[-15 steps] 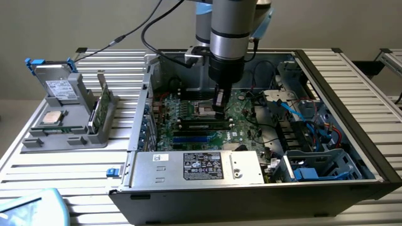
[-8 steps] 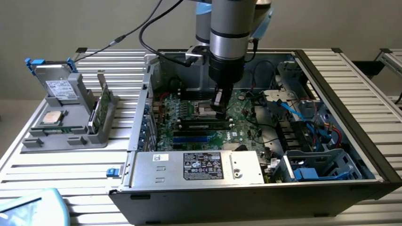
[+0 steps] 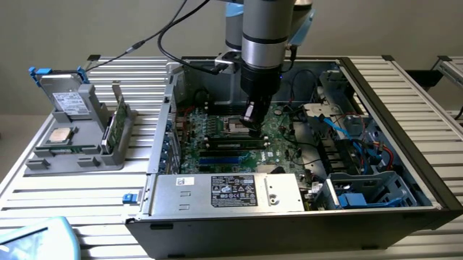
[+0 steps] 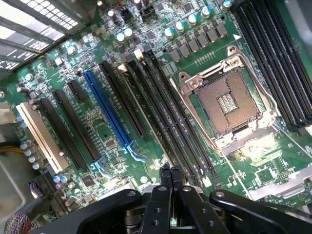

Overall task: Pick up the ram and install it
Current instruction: 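Press down the ram until it locks into place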

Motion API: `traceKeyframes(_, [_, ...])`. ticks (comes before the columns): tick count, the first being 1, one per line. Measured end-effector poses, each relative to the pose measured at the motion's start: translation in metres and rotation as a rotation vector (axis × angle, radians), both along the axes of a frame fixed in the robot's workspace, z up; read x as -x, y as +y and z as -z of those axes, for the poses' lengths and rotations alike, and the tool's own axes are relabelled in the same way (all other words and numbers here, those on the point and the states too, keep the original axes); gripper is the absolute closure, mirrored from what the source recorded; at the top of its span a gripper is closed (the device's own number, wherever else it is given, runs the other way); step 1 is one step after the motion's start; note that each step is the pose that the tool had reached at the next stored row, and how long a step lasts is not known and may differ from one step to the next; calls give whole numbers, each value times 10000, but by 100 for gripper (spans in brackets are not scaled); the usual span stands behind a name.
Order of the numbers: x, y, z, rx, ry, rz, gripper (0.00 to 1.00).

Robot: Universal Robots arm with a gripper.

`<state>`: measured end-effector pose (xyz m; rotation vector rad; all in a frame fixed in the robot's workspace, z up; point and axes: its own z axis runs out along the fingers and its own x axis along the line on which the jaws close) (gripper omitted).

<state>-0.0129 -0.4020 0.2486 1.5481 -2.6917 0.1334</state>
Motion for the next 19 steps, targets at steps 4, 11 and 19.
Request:
traceKeyframes(4, [0,0,0,-1,-72,526,90])
traceKeyframes(11, [0,0,1,1,-171,1459,90])
traceKeyframes(19, [0,0,5,5,-246,2594,90])
